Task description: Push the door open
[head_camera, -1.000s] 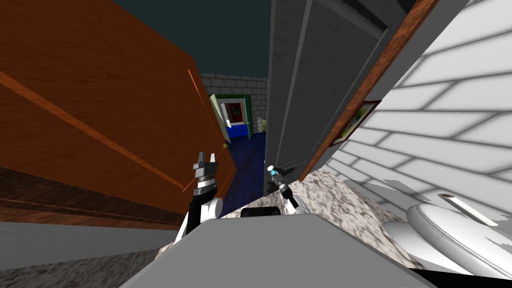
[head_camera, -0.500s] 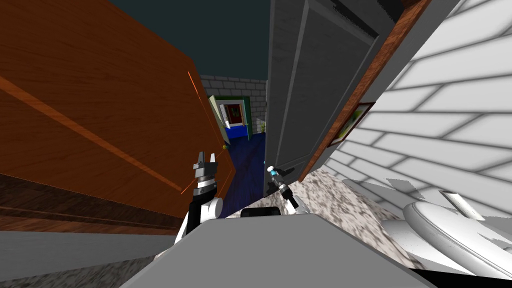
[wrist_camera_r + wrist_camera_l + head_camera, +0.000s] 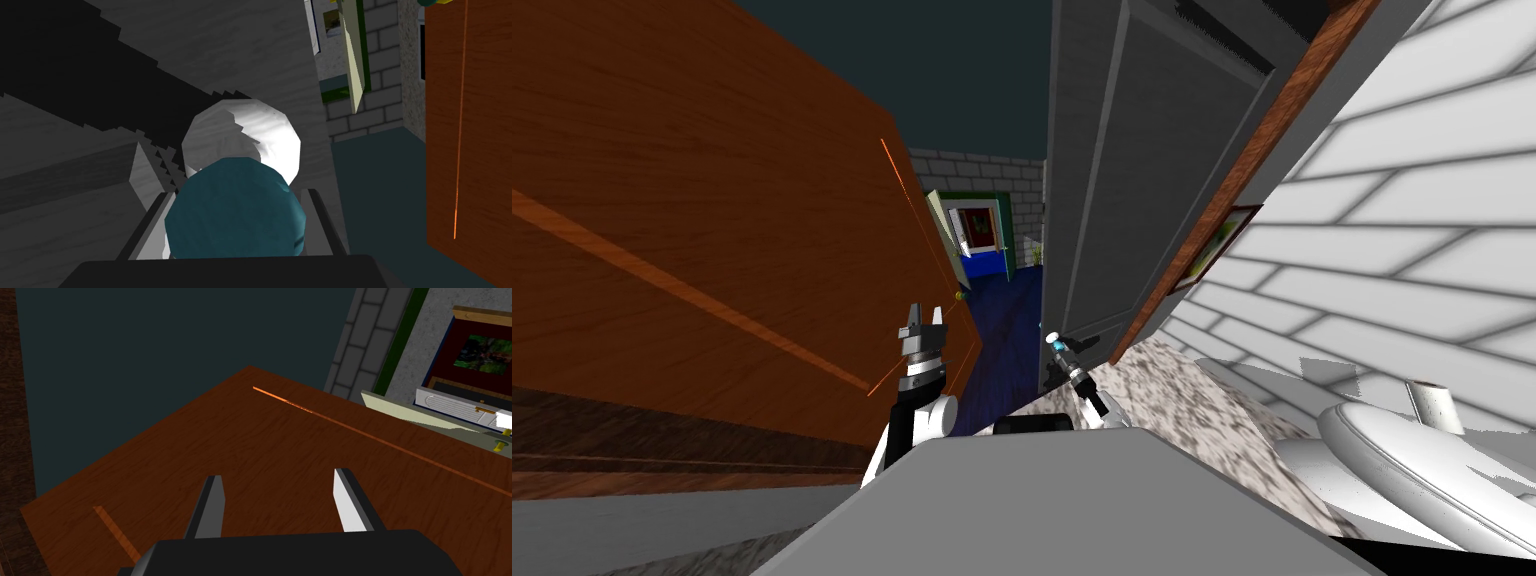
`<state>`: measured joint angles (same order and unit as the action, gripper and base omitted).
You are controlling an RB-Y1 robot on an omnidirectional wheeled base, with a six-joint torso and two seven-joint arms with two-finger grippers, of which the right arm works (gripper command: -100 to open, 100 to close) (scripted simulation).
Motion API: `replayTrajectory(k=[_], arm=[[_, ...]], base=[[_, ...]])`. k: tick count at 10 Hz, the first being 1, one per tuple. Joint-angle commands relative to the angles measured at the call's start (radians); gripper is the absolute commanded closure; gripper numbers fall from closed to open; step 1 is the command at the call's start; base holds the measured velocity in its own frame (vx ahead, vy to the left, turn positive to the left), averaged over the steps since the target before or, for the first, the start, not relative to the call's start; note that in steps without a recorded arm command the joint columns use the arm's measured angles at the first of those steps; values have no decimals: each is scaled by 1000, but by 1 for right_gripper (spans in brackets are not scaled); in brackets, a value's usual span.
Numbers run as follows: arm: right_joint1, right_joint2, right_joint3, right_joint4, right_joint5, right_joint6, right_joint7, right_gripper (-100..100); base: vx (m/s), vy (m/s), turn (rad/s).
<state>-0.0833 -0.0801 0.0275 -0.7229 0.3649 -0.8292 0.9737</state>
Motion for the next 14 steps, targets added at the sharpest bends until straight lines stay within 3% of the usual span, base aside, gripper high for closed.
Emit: replayTrajectory(k=[1,14], arm=[[-14,-3,3,11,-17,-7,-50,100],[-31,-10,50,31,-88,-8,-331,100]], base=[[53,22,-57],[40,19,-34]])
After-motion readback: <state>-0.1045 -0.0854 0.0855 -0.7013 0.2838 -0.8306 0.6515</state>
